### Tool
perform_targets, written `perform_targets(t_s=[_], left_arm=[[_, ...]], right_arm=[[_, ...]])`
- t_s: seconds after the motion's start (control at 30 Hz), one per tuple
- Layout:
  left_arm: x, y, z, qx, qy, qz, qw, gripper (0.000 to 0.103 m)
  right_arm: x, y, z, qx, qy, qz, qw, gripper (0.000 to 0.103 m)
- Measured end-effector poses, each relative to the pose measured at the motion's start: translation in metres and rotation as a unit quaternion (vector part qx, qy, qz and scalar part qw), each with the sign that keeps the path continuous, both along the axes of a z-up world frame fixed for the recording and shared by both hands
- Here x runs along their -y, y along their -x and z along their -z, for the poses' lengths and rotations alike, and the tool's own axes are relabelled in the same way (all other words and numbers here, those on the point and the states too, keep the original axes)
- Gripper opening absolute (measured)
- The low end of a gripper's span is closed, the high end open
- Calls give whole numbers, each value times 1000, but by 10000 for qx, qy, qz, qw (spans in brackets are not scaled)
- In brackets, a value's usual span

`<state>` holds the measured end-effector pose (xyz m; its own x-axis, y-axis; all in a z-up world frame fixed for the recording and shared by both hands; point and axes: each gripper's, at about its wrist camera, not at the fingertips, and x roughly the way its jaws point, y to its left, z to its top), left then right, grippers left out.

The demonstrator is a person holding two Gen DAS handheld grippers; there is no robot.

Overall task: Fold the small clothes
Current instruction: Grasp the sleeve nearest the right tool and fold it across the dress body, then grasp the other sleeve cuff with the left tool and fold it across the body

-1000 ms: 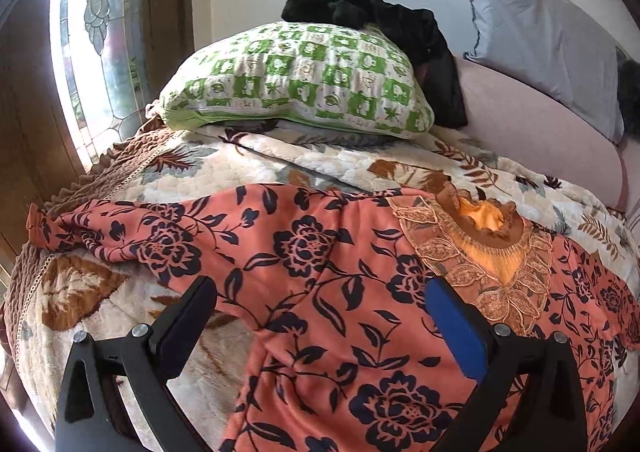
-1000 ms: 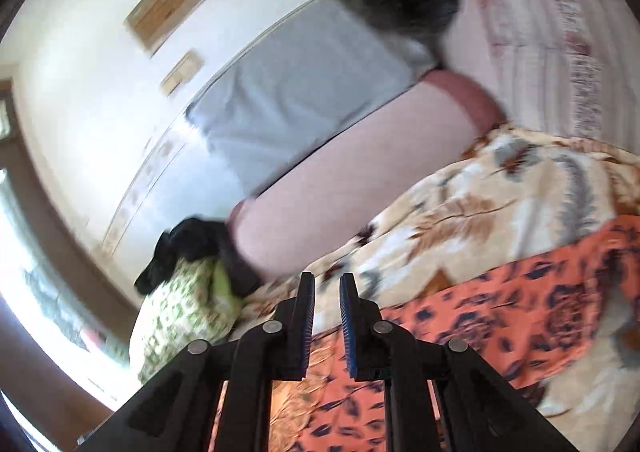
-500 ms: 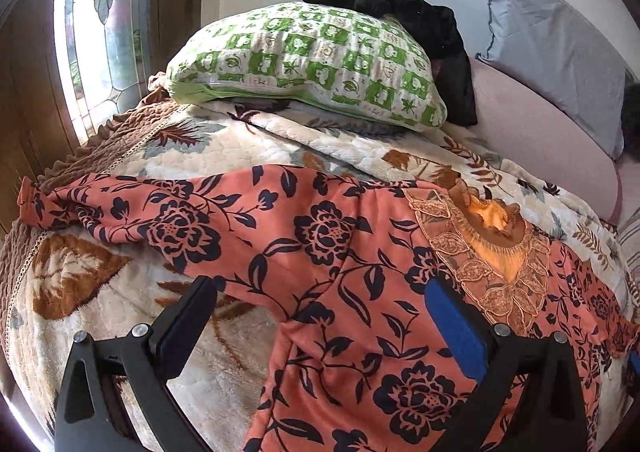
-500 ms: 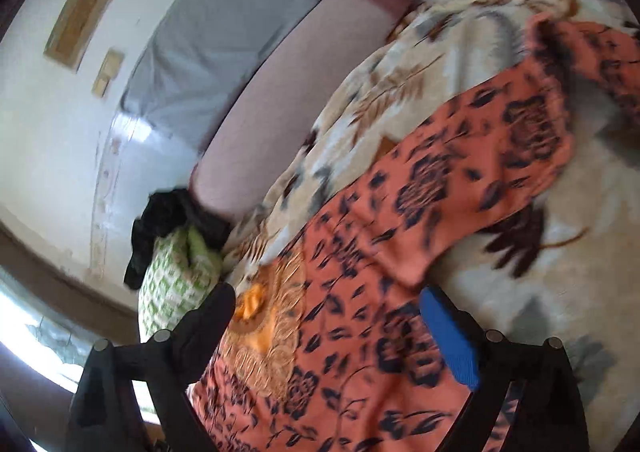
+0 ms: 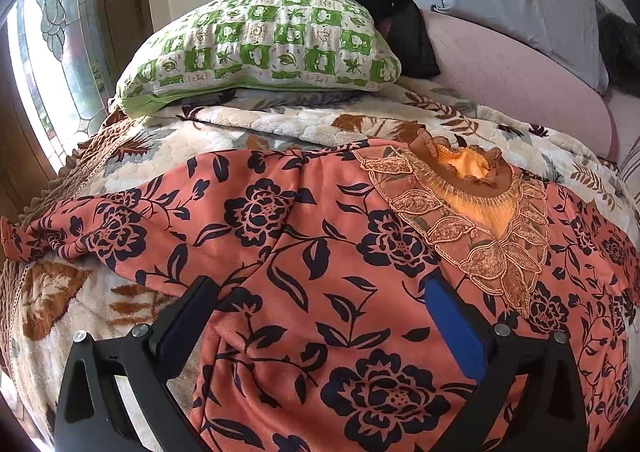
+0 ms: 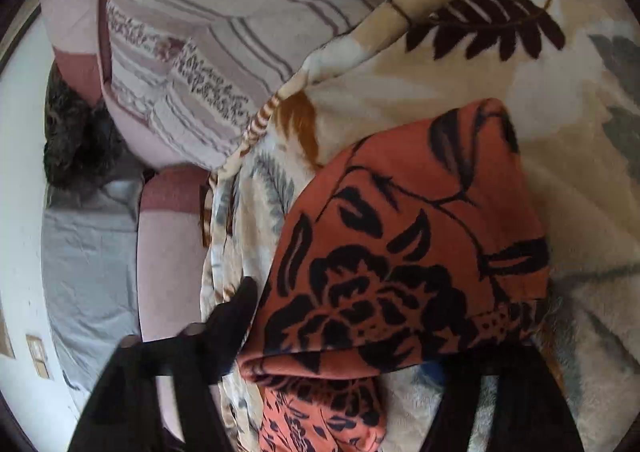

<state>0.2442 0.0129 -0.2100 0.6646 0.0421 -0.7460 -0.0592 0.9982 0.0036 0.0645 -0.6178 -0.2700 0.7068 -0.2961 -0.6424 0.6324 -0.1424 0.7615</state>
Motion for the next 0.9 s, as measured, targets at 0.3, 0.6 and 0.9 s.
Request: perform_targets(t_s=[0.3,0.6,0.9], left_arm=[[-26,3,-12,116,233,-307,9992,103],[-94,11,-26,390,216,-1069,9933,103],[-170,16,-23,335,564,-1818,9812,103]], right_arm=[[-79,-79,-112,-109,2516,-1923,9485,20],[-337,-208,-121,657,2908,-4835,8231,20],[-539,-225,-35,24,2068,-6698,7132,81]])
